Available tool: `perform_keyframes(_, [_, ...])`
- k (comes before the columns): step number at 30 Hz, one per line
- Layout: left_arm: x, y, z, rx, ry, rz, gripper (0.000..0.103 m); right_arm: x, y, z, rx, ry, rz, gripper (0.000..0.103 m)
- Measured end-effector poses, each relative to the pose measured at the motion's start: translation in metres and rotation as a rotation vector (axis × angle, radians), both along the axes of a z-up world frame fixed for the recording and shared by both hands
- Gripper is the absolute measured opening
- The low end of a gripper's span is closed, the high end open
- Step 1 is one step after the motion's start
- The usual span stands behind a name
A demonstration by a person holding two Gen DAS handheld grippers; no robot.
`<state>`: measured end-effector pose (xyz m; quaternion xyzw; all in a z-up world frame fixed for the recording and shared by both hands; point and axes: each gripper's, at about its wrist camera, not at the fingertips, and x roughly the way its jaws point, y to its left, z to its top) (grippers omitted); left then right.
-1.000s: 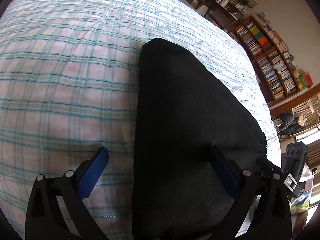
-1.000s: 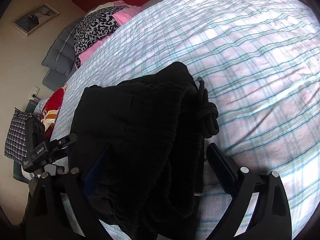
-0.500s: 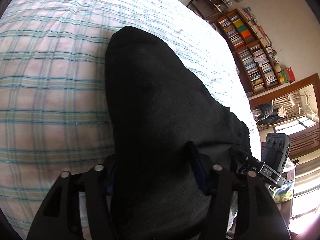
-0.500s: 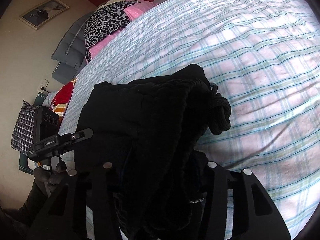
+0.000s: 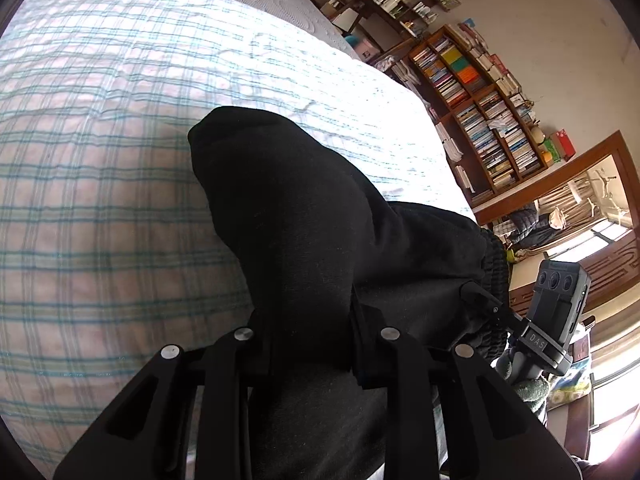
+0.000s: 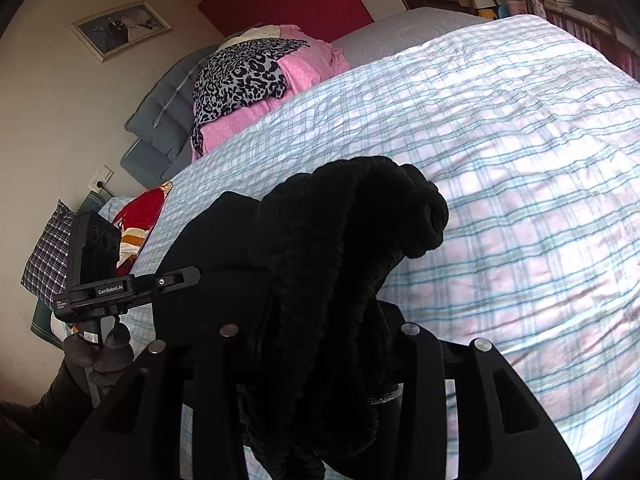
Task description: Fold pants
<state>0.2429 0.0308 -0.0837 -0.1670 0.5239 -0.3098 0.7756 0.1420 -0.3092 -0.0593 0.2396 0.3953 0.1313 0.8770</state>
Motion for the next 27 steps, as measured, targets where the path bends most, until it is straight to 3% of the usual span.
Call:
perform_keyframes(8, [0.052,-0.058,0.009,0.009,-0.062,-0.039,0.025,0.055,-0.056,0.012,-0.054,-0.053,-0.063,0.039])
perform_keyframes(19, [0.134,-0.108,-0.024,0.053,-0.045,-0.038,0.026,0.129,-0.097,-0.024,-0.118,-0.002,-0.081,0.039])
perform_keyframes(21, [0.140,-0.108,-0.032,0.052,-0.024,-0.034,0.030,0.133,-0.100,-0.036,-0.116,0.020,-0.093,0.039])
perform_keyframes(23, [0.143,-0.108,-0.041,0.081,-0.007,-0.035,0.048,0.133,-0.104,-0.047,-0.107,0.034,-0.099,0.041])
perform_keyframes(25, [0.145,-0.107,-0.050,0.125,0.009,-0.020,0.064,0.130,-0.105,-0.055,-0.125,0.050,-0.113,0.050])
perform_keyframes(27, [0.146,-0.103,-0.054,0.137,0.012,-0.007,0.072,0.128,-0.103,-0.058,-0.148,0.063,-0.130,0.061])
